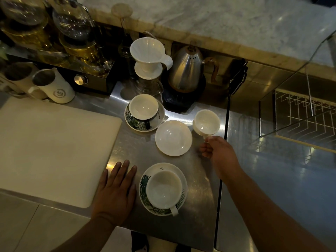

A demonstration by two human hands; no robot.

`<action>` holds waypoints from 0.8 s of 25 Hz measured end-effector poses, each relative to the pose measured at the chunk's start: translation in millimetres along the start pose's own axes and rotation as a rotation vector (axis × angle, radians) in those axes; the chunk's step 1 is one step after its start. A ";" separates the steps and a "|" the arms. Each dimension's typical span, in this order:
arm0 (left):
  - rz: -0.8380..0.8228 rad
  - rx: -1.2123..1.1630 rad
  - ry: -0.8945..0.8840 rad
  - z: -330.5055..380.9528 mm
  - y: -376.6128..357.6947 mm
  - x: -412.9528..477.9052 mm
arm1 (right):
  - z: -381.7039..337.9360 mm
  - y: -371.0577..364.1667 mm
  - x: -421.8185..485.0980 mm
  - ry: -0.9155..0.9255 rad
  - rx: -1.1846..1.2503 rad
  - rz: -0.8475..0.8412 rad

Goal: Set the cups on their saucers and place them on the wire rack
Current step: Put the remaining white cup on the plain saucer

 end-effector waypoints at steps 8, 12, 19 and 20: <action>-0.006 0.010 -0.002 -4.2 -2.9 -1.1 | 7.7 -35.9 -30.1 0.052 -0.102 -0.165; -0.003 0.000 -0.012 -2.1 -3.2 -0.4 | 8.1 -43.3 -37.3 0.028 -0.151 -0.178; -0.004 0.004 -0.007 -1.8 -1.8 -0.7 | 6.9 -49.5 -41.7 -0.015 -0.155 -0.181; -0.004 0.004 -0.007 -2.0 -1.8 -0.7 | 7.5 -49.8 -41.7 -0.019 -0.158 -0.180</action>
Point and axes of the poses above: each hand's wrist, its own x-axis towards the middle knuckle, its own y-axis out of the back of the hand, z = x × y, the point moved 1 cm from there along x, towards the middle knuckle
